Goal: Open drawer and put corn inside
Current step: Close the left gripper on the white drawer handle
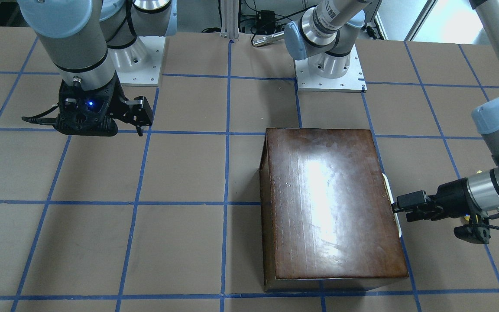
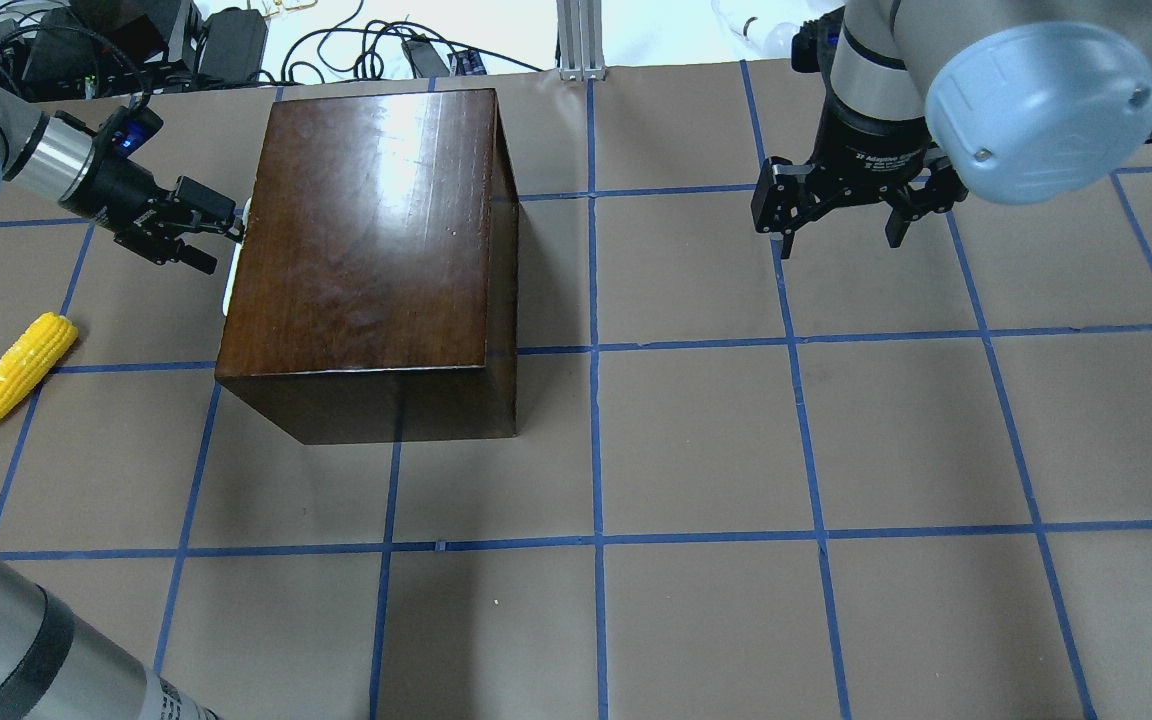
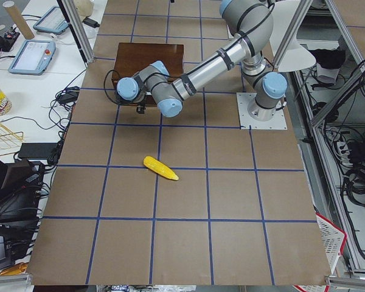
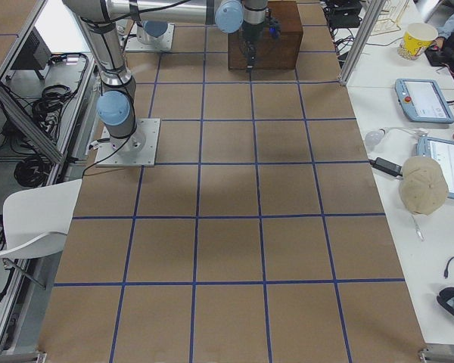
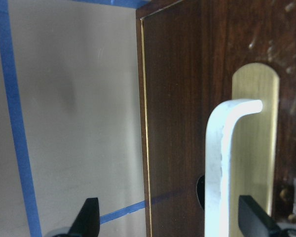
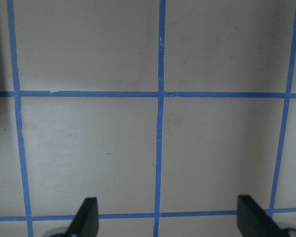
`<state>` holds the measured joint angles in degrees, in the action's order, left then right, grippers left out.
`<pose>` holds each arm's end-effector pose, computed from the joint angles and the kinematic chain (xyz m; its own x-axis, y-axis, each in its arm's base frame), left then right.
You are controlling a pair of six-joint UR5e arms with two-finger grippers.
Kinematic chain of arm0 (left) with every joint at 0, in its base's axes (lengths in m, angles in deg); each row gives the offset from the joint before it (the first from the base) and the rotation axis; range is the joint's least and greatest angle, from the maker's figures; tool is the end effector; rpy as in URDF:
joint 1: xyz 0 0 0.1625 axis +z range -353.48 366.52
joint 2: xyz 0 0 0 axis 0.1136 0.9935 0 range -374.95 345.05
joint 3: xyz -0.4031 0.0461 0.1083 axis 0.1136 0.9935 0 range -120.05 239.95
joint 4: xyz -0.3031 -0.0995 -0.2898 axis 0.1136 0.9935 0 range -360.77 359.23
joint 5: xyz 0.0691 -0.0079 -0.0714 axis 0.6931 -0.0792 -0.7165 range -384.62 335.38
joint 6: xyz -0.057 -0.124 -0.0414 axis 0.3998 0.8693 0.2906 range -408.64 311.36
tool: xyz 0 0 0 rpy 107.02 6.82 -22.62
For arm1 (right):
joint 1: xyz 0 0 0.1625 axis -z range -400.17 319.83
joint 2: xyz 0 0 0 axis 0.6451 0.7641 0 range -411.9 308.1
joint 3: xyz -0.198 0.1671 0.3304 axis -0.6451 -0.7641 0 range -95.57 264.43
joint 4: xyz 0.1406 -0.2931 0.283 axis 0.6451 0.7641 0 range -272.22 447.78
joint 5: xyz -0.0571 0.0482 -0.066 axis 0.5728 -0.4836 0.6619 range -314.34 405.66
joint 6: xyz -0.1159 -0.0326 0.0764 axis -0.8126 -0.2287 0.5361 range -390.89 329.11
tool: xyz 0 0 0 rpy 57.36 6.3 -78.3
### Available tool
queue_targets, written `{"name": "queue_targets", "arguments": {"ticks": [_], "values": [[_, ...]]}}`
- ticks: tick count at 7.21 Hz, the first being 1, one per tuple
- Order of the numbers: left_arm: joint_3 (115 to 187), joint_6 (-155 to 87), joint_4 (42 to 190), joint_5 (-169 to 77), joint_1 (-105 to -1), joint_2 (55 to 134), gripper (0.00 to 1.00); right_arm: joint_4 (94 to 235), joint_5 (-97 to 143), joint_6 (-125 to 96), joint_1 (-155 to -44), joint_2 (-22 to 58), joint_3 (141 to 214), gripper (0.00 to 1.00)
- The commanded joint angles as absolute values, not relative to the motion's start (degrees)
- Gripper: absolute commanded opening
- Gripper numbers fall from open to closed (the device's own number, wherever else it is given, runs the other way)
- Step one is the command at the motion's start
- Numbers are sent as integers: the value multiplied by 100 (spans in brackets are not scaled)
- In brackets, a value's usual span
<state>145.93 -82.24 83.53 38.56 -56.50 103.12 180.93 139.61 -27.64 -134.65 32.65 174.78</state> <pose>0.1080 -0.6479 0.2139 -0.8471 0.0255 0.5309 0.0458 0.9986 0.0252 0.1653 -0.5295 0.3924 -0.9972 -0.0243 0.0714 -0.0214 0.9989 0.0421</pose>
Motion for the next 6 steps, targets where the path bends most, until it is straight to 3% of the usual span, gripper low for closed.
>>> {"name": "queue_targets", "arguments": {"ticks": [1,6], "values": [[14634,-8231,8369,3866,-5650,10309,100,18094,13961,-2764,-13466,3265,17478,100],[14661,-8274,8325,4190,-5623,10283,100,18095,13961,-2764,-13466,3265,17478,100]]}}
